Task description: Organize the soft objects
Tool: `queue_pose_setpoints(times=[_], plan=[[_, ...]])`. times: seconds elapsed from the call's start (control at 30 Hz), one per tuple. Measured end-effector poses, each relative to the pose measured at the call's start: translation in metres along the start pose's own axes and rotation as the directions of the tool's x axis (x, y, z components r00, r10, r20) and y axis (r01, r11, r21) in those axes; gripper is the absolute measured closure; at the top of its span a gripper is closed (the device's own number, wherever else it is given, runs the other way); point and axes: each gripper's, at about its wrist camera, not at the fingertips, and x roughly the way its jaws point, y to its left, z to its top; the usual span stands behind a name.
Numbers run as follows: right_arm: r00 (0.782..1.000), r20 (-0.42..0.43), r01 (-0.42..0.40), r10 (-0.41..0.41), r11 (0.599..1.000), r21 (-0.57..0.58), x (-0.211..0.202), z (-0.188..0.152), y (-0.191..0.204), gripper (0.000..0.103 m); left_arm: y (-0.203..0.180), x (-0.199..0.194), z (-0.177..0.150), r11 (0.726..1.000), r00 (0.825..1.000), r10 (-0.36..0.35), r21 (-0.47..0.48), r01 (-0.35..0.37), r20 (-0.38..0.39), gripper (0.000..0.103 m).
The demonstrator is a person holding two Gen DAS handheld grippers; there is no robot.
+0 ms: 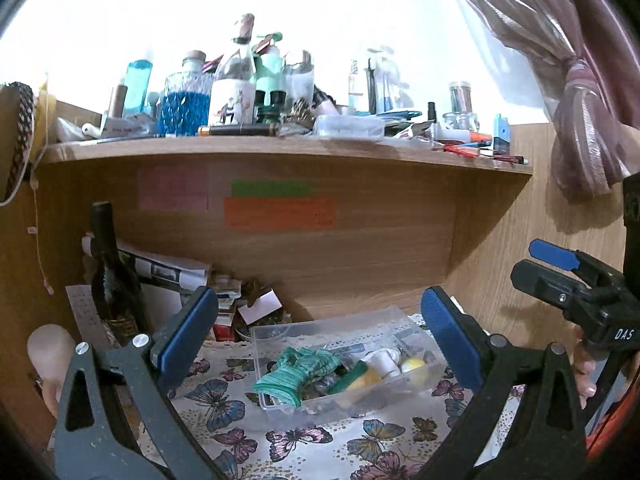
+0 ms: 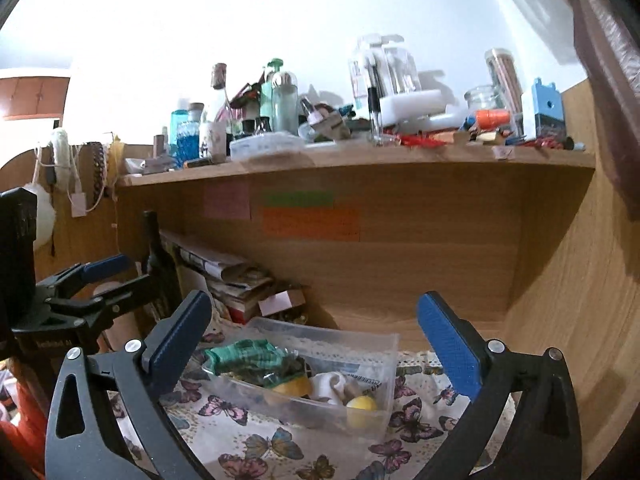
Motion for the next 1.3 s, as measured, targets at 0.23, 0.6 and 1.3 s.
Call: queue_pose_setpoints(times=[0.23, 0.6, 1.3], plan=[[1.000, 0.004, 0.006, -0.006, 1.000, -0.007, -0.0065, -0.0044, 0.0063, 0.000, -0.0048, -0.0100, -0.0026, 1.000, 1.000, -0.009, 0.001, 0.009, 0.013, 0.000], [1.000, 0.000, 0.004, -0.004, 1.000, 0.001, -0.0064, -0.0071, 0.0069, 0.000, -0.0079, -0.0090, -0.0068, 1.000, 1.000, -0.011, 0.015, 0.011, 0.008, 0.000], [1.000, 0.001, 0.002, -0.002, 1.000, 0.000, -0.0049, -0.0075, 0.0065, 0.000, -0.0042, -0.0049, -0.0094, 1.000, 1.000, -0.022, 0.009, 0.022, 0.002, 0.000]])
